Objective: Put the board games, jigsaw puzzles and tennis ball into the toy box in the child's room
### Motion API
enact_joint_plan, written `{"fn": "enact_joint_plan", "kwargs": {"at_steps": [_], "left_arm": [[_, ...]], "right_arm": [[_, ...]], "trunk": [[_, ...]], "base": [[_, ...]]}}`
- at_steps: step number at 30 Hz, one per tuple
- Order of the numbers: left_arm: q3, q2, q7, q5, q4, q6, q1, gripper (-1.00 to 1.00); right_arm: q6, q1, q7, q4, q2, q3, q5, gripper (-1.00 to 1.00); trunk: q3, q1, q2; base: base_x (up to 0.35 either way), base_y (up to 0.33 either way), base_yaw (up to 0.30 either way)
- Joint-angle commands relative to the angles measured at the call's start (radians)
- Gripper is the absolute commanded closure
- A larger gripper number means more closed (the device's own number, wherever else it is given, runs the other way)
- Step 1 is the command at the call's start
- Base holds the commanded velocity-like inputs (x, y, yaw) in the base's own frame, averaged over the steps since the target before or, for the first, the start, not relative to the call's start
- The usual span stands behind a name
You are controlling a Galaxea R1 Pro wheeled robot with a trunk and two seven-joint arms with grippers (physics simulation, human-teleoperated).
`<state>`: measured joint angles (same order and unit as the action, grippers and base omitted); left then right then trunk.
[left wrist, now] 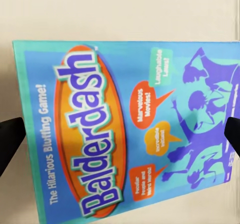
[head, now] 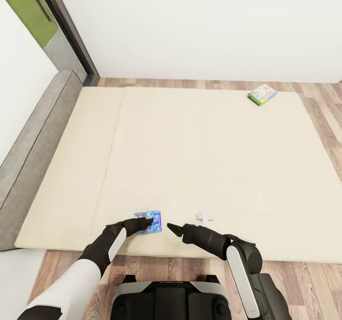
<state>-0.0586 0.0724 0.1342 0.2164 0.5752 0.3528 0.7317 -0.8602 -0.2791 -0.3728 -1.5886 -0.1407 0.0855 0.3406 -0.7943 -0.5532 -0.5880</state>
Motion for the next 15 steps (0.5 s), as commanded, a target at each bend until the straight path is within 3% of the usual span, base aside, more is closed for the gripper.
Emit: {"fn": "enact_joint_plan", "kwargs": {"at_steps": [1, 7, 15], "left_arm": [[-0.001, 0.0, -0.001, 0.008, 0.002, 0.006, 0.0, -1.0], [-0.001, 0.0, -0.001, 0.008, 0.002, 0.006, 0.0, -1.0], [0.0, 0.0, -0.002, 0.008, 0.002, 0.006, 0.0, -1.0]], "right_arm": [[-0.005, 0.0, -0.005, -0.001, 0.0, -0.001, -0.003, -1.0], [-0.005, 0.0, -0.005, -0.001, 0.0, -0.001, -0.003, -1.0], [-0.005, 0.0, -0.005, 0.0, 0.0, -0.001, 0.001, -1.0]], "trunk": [[-0.001, 0.0, -0.001], [-0.001, 0.0, -0.001], [-0.001, 0.0, -0.001]], "base": [[0.0, -0.156, 0.0], [0.0, -0.215, 0.0], [0.0, -0.085, 0.0]]}}
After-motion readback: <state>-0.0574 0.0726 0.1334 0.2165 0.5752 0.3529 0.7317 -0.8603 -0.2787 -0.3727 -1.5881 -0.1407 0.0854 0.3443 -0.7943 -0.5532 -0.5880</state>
